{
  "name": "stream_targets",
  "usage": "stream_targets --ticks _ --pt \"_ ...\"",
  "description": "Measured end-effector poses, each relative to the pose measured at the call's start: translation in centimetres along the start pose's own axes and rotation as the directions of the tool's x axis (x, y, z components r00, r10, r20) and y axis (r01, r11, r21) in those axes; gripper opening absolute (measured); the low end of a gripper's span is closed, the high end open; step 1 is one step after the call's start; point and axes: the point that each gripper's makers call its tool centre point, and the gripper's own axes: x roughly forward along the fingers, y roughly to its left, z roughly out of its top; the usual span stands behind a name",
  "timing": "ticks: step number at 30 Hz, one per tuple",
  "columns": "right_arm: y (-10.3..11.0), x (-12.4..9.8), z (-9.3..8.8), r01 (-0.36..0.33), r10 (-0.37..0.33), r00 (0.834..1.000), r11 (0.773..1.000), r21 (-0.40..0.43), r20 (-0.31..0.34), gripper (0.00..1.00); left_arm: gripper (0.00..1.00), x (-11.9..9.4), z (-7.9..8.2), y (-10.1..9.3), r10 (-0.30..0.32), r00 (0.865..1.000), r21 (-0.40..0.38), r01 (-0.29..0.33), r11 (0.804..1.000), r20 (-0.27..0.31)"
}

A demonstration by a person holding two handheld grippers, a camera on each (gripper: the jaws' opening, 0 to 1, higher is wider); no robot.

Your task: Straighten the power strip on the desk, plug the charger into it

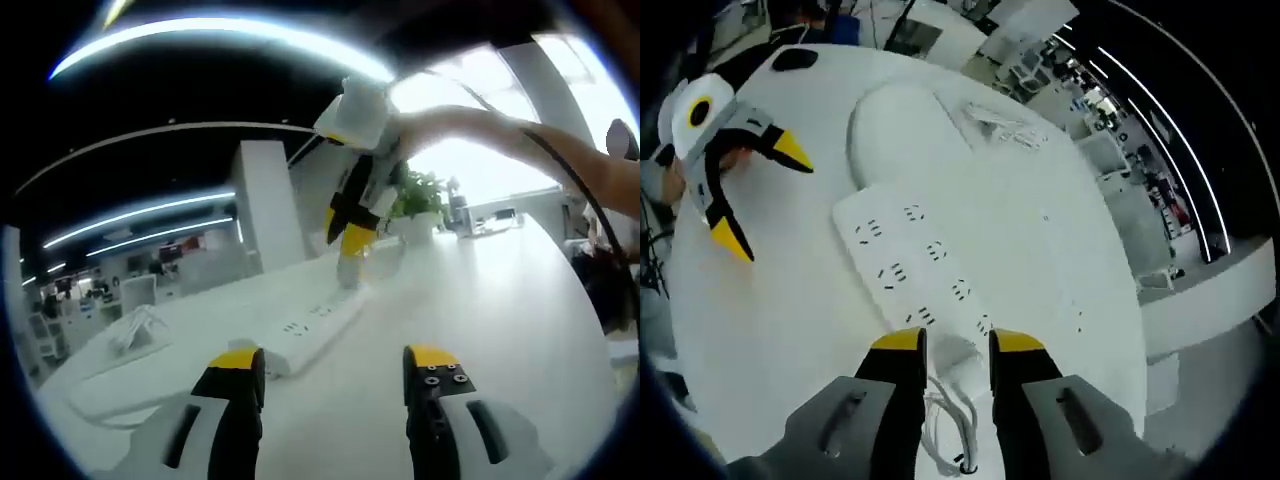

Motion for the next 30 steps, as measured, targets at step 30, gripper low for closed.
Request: stream_targets --ticks 30 --pt "-0.3 1.9 -5.2 0.139 -0.042 0.980 0.843 0.519 -0.194 0.24 0.59 0.0 0.1 0.0 -0.008 1.000 -0.010 0.008 1.000 0.015"
